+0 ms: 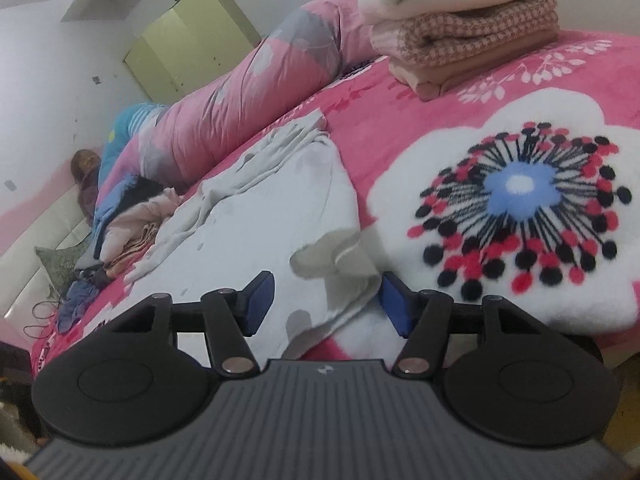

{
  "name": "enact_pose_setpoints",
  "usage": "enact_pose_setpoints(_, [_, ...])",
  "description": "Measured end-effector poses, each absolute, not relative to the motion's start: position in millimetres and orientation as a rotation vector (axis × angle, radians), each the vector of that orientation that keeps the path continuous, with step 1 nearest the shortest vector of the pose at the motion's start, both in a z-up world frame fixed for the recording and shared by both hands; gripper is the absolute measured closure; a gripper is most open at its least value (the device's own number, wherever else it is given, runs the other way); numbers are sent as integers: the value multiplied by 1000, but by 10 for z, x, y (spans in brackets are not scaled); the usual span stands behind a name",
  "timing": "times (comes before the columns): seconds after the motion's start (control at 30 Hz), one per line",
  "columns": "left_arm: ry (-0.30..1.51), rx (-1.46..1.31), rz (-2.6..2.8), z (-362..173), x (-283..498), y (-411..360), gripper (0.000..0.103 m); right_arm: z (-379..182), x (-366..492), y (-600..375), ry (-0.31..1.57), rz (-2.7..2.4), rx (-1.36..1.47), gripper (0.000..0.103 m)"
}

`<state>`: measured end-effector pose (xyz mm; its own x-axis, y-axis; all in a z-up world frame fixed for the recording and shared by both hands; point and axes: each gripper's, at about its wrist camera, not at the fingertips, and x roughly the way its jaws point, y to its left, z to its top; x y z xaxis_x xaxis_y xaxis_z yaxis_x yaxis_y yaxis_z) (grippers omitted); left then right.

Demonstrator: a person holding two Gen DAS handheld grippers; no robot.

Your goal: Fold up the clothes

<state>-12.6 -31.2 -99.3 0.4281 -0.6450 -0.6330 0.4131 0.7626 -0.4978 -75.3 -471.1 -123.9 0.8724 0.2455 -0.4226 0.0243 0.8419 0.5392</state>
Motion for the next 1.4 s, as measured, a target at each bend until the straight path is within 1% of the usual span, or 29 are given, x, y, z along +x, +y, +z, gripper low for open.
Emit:
enact_pose_setpoints(0.07, [911,-285,-673,-993,-124,-309,88,-1250,-744,-4692,501,123,566,44])
enact_pose_setpoints(0.17, [909,-284,-674,-993,-118,-308,88,-1275,-760,-4648,510,149,580,49])
enact_pose_setpoints(0.23, [897,-281,-680,-977,-130,-307,88,-1292,-770,-4618,515,166,589,65])
enact_pose_setpoints(0.27, [888,-278,-685,-966,-139,-306,88,-1301,-775,-4603,518,175,593,68])
enact_pose_setpoints(0.3, [880,-276,-689,-954,-148,-306,88,-1309,-780,-4589,520,183,598,74])
enact_pose_setpoints(0.33, [871,-273,-694,-943,-157,-305,89,-1324,-762,-4583,524,184,604,83])
enact_pose_setpoints(0.37, [863,-271,-698,-932,-166,-304,89,-1341,-737,-4580,529,182,611,86])
enact_pose_setpoints(0.4, [854,-268,-703,-920,-175,-303,90,-1358,-712,-4578,533,181,619,92])
enact_pose_setpoints(0.43, [845,-266,-707,-909,-184,-302,95,-1331,-704,-4576,523,189,628,99])
enact_pose_setpoints(0.47, [837,-263,-712,-897,-194,-302,97,-1290,-700,-4575,510,199,637,100])
enact_pose_setpoints(0.57, [799,-280,-729,-836,-217,-262,99,-1170,-688,-4572,468,231,666,101])
enact_pose_setpoints(0.67, [758,-347,-746,-736,-164,-158,100,-1050,-676,-4569,427,262,694,101])
enact_pose_setpoints(0.87, [641,-443,-770,-408,57,8,100,-609,-397,-4565,351,320,670,101])
enact_pose_setpoints(1.17, [528,-465,-741,-39,777,155,100,-132,487,-4330,346,415,579,101])
enact_pose_setpoints(1.4, [537,-459,-703,38,1741,302,100,87,1529,-4059,366,471,500,101])
